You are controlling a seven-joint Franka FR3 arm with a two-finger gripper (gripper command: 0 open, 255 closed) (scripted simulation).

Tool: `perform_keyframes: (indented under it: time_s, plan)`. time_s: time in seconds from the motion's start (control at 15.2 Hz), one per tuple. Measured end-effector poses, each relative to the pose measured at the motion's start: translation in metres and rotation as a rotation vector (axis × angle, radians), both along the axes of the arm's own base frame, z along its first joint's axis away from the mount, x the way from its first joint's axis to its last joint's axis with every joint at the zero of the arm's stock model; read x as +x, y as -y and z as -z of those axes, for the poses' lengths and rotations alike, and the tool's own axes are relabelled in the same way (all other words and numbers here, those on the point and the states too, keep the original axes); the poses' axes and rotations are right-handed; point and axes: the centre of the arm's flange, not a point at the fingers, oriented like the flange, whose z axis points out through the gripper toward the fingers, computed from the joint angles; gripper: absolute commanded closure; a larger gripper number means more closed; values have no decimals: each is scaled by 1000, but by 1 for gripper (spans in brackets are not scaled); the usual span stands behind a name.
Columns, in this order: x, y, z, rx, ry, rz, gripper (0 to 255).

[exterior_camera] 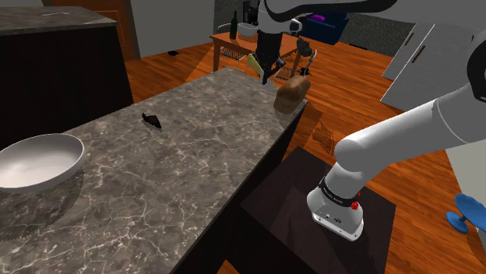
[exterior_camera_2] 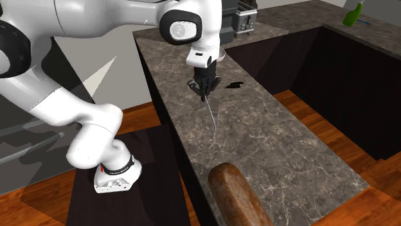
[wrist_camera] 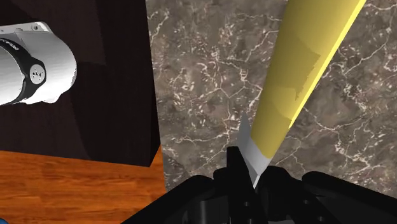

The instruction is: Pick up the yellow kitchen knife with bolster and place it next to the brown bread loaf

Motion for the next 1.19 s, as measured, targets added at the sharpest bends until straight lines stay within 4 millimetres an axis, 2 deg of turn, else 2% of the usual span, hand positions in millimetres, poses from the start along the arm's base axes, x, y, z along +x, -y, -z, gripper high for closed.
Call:
perform_keyframes:
  time_s: [0.26,0.46,0.53,0.73,1.19]
  plan:
    - [-20,46,-1,0,0,0,255]
    - [-32,89,-2,0,0,0,255]
    - [-35,97,3,1,0,0,255]
    - [-38,103,15,1,0,-1,255]
    - [-39,104,51,1,0,-2,255]
